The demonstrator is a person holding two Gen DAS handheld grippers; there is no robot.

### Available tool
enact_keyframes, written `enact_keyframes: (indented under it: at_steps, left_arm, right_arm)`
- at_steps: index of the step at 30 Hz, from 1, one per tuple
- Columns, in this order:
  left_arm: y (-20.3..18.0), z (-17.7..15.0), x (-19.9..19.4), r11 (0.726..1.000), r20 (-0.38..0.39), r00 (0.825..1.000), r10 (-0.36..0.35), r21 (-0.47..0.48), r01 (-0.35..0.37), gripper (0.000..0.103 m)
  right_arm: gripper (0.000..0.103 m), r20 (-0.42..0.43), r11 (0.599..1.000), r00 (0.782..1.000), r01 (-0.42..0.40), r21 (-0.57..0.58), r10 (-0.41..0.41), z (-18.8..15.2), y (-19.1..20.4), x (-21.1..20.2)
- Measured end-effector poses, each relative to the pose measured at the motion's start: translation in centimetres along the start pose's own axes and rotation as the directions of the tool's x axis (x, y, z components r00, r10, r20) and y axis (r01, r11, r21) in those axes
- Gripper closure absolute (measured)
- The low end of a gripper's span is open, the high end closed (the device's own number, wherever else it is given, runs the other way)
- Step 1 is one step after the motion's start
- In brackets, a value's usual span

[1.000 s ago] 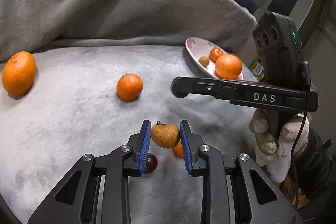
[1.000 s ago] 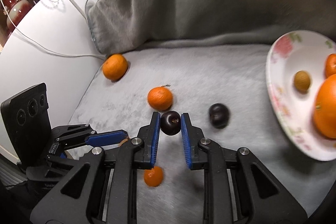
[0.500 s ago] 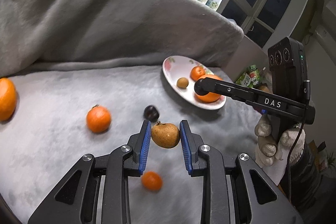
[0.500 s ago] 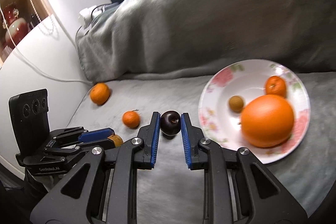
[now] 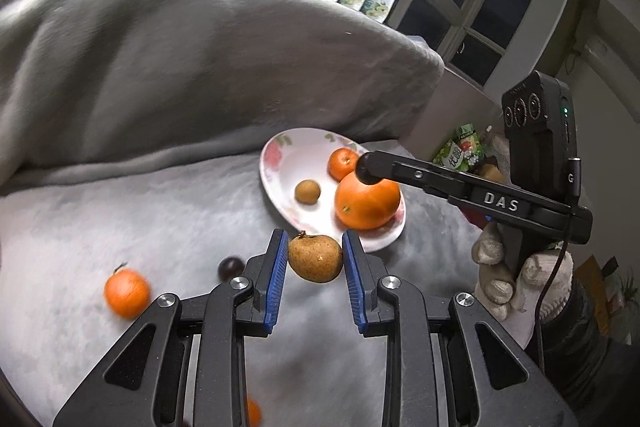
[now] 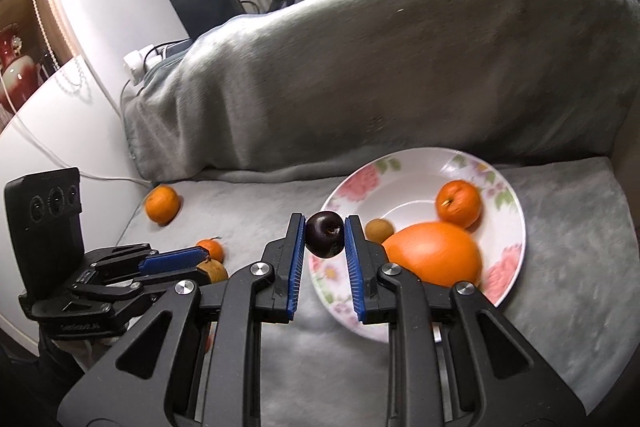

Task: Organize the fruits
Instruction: 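Carry the pear and plum onto the plate and open both grippers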

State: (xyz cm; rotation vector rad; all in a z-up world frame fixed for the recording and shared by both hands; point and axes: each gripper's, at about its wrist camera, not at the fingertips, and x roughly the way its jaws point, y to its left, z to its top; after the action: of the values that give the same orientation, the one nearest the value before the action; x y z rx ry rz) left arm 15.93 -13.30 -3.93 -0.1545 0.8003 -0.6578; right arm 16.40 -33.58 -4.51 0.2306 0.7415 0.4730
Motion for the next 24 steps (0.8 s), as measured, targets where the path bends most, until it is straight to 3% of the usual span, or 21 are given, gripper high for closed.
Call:
enact_keyframes:
  at_steps: [12, 24]
  left_arm:
    - [-1.7, 1.7, 4.0, 0.999, -0.033, 0.999, 0.007, 0.051, -0.006, 0.077]
    - [-4.5, 1.3, 6.1, 0.979, -0.013, 0.994, 0.105, 0.178, -0.101, 0.077]
  right_arm:
    - [0.082, 0.014, 0.998, 0.998, 0.057, 0.007, -0.057, 2.2, -3.0, 1.3]
    - [0.082, -0.007, 0.996, 0.996, 0.093, 0.006, -0.093, 3.6, -4.7, 3.3]
